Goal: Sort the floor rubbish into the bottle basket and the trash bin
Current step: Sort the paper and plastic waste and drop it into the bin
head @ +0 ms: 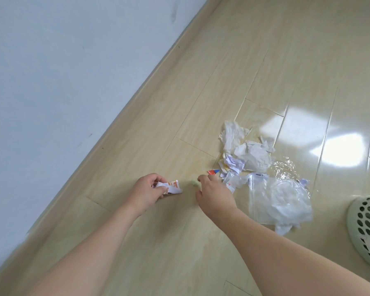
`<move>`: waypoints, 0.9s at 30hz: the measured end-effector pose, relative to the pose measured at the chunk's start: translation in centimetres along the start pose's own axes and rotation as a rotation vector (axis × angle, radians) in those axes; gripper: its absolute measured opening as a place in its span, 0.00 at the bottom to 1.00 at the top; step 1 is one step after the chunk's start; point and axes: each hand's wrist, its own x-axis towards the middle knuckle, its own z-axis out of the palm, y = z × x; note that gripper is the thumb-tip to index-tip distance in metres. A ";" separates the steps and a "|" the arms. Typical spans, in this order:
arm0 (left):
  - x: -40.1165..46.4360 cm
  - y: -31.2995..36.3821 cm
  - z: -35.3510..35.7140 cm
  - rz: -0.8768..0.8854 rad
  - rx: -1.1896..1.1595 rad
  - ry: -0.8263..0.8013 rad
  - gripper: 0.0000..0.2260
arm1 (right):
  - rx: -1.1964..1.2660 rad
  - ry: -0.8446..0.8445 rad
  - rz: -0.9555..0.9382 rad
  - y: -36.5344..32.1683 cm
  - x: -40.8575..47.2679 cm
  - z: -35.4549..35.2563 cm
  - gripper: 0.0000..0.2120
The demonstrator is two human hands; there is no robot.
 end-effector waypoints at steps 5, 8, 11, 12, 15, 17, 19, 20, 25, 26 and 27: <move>0.3 -0.5 -0.1 0.007 -0.015 0.048 0.06 | -0.116 0.011 -0.012 -1.5 2.3 0.6 0.08; 0.4 -1.1 0.1 0.034 0.026 0.075 0.07 | -0.109 -0.006 0.048 -1.8 2.9 1.0 0.06; 0.2 -1.7 0.2 0.066 0.068 0.106 0.08 | -0.005 -0.035 0.117 -2.0 3.4 0.8 0.08; 0.1 -1.8 0.3 0.069 0.081 0.114 0.09 | 0.036 -0.049 0.135 -2.0 3.6 0.7 0.08; 0.2 -1.8 0.3 0.069 0.100 0.130 0.10 | 0.080 -0.087 0.143 -2.1 3.9 0.2 0.06; 0.3 -1.8 0.2 0.064 0.116 0.146 0.09 | 0.073 -0.083 0.126 -2.3 3.3 0.1 0.05; 0.4 -1.7 0.4 0.048 0.144 0.173 0.07 | 0.101 -0.087 0.119 -2.1 1.9 -0.1 0.08; 0.3 -1.5 0.6 0.026 0.167 0.176 0.05 | 0.114 -0.089 0.123 -1.8 0.9 -0.5 0.10; -2.4 3.8 2.6 -0.110 0.149 0.036 0.04 | 0.197 -0.074 0.173 1.8 -5.4 -6.0 0.07; -3.3 5.6 3.1 -0.092 0.149 0.000 0.04 | 0.223 -0.048 0.187 2.7 -6.6 -7.4 0.07; -4.2 7.4 3.8 -0.069 0.161 -0.042 0.03 | 0.237 -0.006 0.195 3.6 -7.9 -8.7 0.07</move>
